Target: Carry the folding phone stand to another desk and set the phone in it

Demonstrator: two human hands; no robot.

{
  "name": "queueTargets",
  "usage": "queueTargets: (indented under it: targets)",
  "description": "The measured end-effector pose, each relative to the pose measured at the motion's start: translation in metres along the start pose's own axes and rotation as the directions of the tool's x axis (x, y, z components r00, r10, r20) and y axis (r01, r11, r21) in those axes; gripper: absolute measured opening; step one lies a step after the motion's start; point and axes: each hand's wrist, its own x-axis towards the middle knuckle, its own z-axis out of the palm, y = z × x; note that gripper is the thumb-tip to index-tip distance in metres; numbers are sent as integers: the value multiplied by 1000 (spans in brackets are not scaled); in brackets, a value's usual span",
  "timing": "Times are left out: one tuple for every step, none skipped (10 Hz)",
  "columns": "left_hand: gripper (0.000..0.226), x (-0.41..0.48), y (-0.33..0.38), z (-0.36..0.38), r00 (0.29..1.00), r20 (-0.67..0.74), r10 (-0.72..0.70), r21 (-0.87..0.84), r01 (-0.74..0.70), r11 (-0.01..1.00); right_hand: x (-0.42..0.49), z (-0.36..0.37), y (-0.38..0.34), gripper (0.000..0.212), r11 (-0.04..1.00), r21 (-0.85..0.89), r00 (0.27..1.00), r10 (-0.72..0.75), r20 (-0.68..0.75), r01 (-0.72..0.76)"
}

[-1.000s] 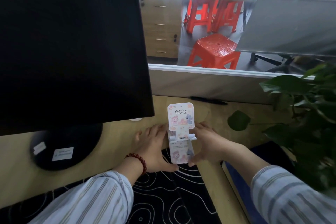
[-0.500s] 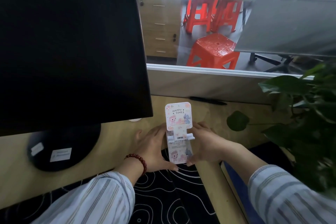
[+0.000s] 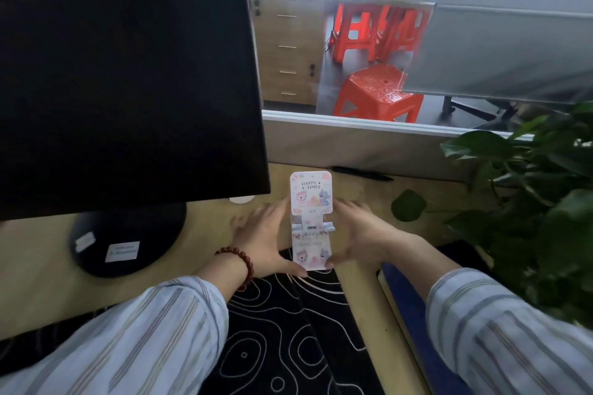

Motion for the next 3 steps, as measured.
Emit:
queueTargets:
  targets:
    - [134,-8,6,-9,1000,1,9,6,-9,1000,-7,-8,0,126,999,21,999,35,-34,-35]
    - [134,-24,14,-17,1000,-1,-24,-42,24,999,-20,-12,-8,129,995,95,998,19,-62,-14]
    - [128,-34,21,-26,998,-41,-49,-117,44,992,-34,-19,-21,128,991,132,991,-12,-132,29]
